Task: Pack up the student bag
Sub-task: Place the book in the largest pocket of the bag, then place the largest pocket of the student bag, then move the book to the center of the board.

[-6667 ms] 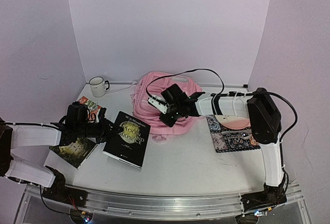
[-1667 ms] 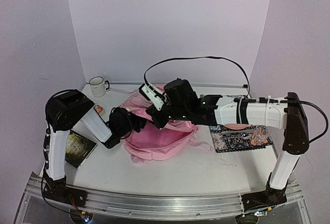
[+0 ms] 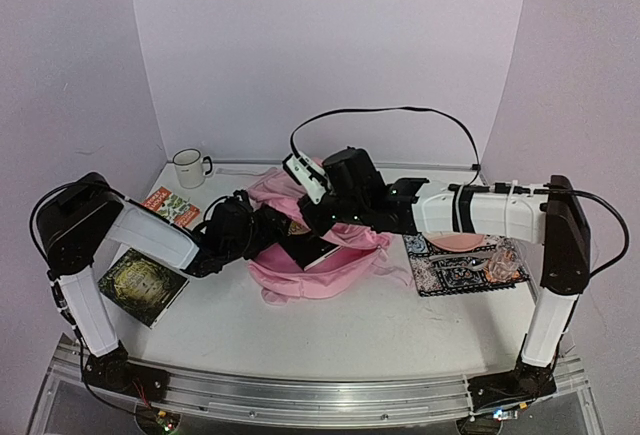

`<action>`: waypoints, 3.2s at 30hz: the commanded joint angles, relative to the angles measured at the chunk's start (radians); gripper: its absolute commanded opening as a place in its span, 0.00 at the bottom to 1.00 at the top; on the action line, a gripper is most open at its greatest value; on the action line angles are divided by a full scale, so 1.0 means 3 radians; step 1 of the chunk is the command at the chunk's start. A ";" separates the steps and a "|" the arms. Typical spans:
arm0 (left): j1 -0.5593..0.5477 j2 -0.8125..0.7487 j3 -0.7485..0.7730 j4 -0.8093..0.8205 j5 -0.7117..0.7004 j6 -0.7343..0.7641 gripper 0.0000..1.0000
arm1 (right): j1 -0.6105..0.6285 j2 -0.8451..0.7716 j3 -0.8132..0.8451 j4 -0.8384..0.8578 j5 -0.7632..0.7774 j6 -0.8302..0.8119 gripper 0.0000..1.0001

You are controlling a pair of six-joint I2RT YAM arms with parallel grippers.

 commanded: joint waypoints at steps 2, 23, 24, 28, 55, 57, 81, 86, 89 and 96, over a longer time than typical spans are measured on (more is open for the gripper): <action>-0.0063 -0.0566 -0.0184 -0.0240 0.0095 0.0242 0.75 | -0.0038 0.0059 0.0167 0.0094 0.0159 0.0034 0.00; 0.0899 -0.1910 -0.0095 -0.3387 -0.0428 0.0334 1.00 | -0.0178 0.0309 -0.0140 0.0009 0.0042 0.0359 0.02; 0.0964 -0.1904 -0.0070 -0.3486 -0.0402 0.0318 1.00 | -0.0178 0.0313 -0.0140 0.0010 0.0006 0.0378 0.02; 0.1222 -0.1874 -0.0017 -0.3656 -0.0287 0.0270 0.99 | -0.0178 0.0330 -0.0140 0.0017 -0.0191 0.0513 0.06; 0.2509 -0.0556 0.0059 -0.3606 0.0175 0.0315 0.97 | -0.0135 -0.0234 -0.0831 0.0511 -0.0967 0.0569 0.81; 0.2497 -0.0485 -0.0064 -0.3516 0.0342 0.0317 0.96 | -0.0132 -0.0276 -0.0875 0.0535 -0.0966 0.0579 0.81; 0.0078 -0.1230 0.0010 -0.3596 0.0295 -0.0713 0.93 | -0.0024 -0.0317 -0.0795 0.0427 -0.1477 0.0954 0.82; 0.0465 -0.1507 -0.0195 -0.3669 0.0105 -0.0543 0.92 | 0.0040 -0.0143 -0.0613 0.0250 -0.1604 0.1012 0.79; 0.0603 -0.1560 -0.0314 -0.3641 0.0112 -0.0539 0.92 | 0.0100 0.0004 -0.0489 0.0152 -0.1693 0.1058 0.74; 0.0752 -0.1489 -0.0591 -0.3249 0.0185 -0.0488 0.91 | 0.0246 0.0562 0.0000 -0.0048 -0.1874 0.1153 0.58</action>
